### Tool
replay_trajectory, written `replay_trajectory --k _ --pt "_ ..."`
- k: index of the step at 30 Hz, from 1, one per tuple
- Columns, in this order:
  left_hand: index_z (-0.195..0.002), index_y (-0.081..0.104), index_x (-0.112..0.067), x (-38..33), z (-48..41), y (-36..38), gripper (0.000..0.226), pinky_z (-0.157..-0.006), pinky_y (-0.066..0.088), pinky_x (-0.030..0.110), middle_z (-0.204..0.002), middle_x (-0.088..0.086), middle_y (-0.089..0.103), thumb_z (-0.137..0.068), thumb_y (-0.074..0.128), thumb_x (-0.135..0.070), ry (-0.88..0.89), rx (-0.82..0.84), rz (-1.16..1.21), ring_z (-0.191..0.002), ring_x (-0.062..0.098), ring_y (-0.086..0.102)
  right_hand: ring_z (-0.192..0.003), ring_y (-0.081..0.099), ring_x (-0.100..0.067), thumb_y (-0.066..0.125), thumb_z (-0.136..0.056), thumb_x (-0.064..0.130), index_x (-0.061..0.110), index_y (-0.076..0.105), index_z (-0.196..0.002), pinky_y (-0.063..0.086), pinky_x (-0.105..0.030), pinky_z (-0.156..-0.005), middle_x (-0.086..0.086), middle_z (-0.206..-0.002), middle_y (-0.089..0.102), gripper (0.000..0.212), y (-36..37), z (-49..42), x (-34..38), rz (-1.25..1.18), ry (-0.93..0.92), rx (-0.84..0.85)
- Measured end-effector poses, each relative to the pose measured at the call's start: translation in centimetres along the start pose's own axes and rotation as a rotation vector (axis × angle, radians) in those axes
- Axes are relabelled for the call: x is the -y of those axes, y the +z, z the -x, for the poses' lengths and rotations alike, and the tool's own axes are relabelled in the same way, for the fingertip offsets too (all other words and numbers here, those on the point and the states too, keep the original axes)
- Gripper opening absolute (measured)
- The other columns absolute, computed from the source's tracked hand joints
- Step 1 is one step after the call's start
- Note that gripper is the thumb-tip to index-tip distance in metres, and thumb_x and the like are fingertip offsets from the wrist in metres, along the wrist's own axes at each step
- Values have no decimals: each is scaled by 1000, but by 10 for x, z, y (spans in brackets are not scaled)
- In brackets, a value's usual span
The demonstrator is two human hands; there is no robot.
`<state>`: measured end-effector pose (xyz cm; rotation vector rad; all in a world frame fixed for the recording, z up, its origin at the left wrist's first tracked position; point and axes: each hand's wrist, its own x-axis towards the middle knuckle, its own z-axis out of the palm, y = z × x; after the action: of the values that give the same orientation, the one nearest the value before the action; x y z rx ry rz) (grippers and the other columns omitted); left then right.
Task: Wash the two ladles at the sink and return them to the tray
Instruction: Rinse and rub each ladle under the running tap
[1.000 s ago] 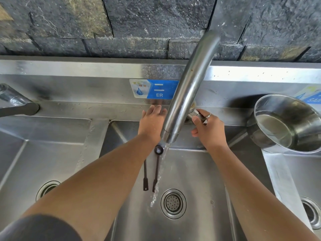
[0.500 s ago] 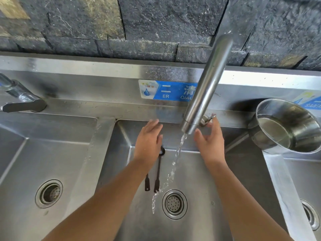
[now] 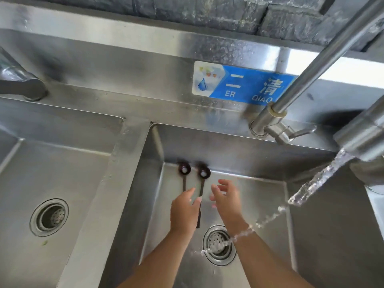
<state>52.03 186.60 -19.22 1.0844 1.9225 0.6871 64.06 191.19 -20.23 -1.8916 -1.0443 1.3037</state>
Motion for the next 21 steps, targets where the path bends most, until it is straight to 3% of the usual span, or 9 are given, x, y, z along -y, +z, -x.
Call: replay_trajectory --k 3,5,8,11,15,17,19,21 --pt "-131 62 -11 13 -13 8 42 -92 44 18 -127 7 68 -91 65 -22 -92 14 40 -111 17 66 -69 68 -26 63 -94 19 7 57 -116 61 -51 -71 -9 -92 67 25 17 -18 -12 76 66 58" --pt "-129 63 -10 21 -22 14 40 -97 43 21 -128 8 68 -90 65 -19 -123 40 33 -117 19 63 -63 66 -29 64 -93 19 7 60 -108 60 -54 -69 -13 -84 68 19 26 -30 -19 127 93 64" --pt "-126 65 -9 30 -33 25 37 -98 44 25 -126 8 69 -89 65 -14 -142 99 14 -120 20 62 -52 62 -28 65 -91 20 7 64 -92 61 -52 -66 -14 -69 68 13 37 -47 -26 189 135 77" --pt "-108 73 -9 33 -40 34 23 -80 48 23 -108 7 76 -87 65 -12 -116 101 13 -103 22 69 -44 57 -25 62 -91 20 2 69 -78 58 -51 -63 -16 -58 65 23 45 -57 -31 237 157 108" --pt "-98 72 -11 36 -47 41 16 -77 59 43 -95 7 75 -86 61 -10 -145 99 74 -83 24 70 -45 55 -24 62 -92 21 -1 68 -76 55 -43 -62 -11 -56 62 28 48 -60 -34 295 154 107" --pt "-98 72 -10 36 -48 40 17 -74 59 46 -93 7 75 -86 61 -10 -167 91 85 -77 27 71 -46 53 -25 61 -93 19 0 66 -74 51 -40 -60 -11 -58 60 27 47 -58 -34 291 150 112" --pt "-101 73 -11 36 -48 38 19 -72 59 41 -94 7 75 -86 63 -12 -181 81 76 -80 27 71 -49 52 -25 59 -93 17 -1 65 -74 47 -38 -57 -11 -59 59 27 45 -53 -33 266 150 120" --pt "-108 73 -13 35 -45 35 23 -73 51 27 -101 4 76 -86 65 -16 -175 82 33 -92 22 69 -48 50 -23 59 -94 17 -4 66 -77 44 -33 -53 -9 -59 59 27 41 -46 -31 243 148 127"
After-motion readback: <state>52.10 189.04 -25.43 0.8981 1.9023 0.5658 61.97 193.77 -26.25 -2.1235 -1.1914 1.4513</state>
